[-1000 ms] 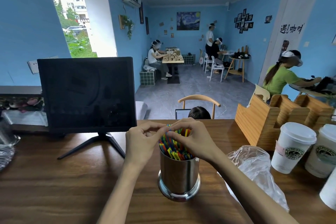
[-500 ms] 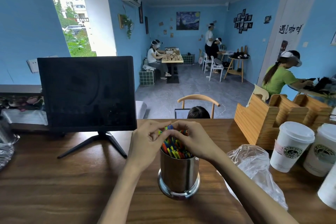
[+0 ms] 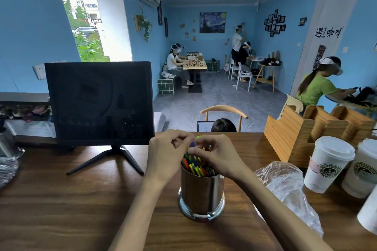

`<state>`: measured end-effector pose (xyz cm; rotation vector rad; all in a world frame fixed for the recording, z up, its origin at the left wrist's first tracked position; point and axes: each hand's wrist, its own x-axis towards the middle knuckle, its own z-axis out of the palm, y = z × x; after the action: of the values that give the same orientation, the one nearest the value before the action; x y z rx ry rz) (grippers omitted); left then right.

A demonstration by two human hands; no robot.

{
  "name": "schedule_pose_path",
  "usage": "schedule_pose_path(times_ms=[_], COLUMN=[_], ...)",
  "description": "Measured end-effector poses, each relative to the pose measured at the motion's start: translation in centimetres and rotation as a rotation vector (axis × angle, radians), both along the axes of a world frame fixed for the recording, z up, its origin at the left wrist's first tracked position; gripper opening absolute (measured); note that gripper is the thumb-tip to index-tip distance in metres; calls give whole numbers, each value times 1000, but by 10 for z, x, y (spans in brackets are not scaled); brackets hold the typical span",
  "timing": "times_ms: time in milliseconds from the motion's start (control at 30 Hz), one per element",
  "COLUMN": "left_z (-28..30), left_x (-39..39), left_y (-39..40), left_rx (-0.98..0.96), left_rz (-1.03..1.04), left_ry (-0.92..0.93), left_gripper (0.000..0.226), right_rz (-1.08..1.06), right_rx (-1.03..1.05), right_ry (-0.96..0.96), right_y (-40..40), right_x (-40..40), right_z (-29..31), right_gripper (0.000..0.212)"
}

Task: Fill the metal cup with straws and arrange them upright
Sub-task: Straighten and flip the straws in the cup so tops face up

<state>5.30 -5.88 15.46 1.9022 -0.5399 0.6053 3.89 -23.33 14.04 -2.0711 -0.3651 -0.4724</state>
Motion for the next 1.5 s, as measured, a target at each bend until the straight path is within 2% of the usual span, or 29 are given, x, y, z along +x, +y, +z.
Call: schedule_pose_path(times_ms=[167, 333, 433, 533, 700, 800, 867, 933, 1033, 1167, 1233, 1300, 1367, 1433, 1500], left_z=[39, 78, 84, 78, 47, 26, 17, 13, 4, -8, -10, -13, -17, -18, -19], left_x=[7, 10, 5, 5, 13, 18, 16, 8, 7, 10, 7, 5, 6, 7, 7], left_y=[9, 30, 37, 47, 50, 44, 37, 24, 9, 13, 19, 24, 27, 29, 29], left_rx=[-268, -533, -683, -800, -725, -638, -477, -260, -74, 99, 188, 288, 314, 331, 338], left_rz=[68, 66, 47, -111, -409, -547, -568, -503, -359, -98, -125, -220, -309, -341, -342], left_ry=[-104, -219, -192, -6, 308, 419, 454, 442, 372, 152, 145, 208, 261, 270, 251], left_gripper=[7, 10, 6, 5, 29, 48, 41, 22, 19, 14, 9, 10, 24, 39, 42], right_rz=[65, 143, 143, 122, 57, 48, 43, 19, -128, -257, -305, -318, -313, -312, -299], right_rx=[-7, -23, 190, 509, 1019, 1141, 1154, 1129, 939, 660, 525, 427, 293, 110, -37], right_ry=[83, 108, 96, 152, 278, 227, 182, 107, -123, -365, -418, -391, -298, -210, -138], right_y=[-3, -3, -8, -20, -32, -38, -40, -43, -44, -51, -56, -57, -53, -48, -44], right_x=[-4, -6, -7, -8, -1, 9, 13, 15, 15, 9, 8, 11, 15, 21, 25], right_z=[0, 9, 25, 43, 66, 73, 77, 79, 83, 85, 80, 71, 56, 36, 17], right_gripper=[2, 7, 8, 20, 19, 17, 14, 22, 32, 23, 23, 23, 24, 20, 13])
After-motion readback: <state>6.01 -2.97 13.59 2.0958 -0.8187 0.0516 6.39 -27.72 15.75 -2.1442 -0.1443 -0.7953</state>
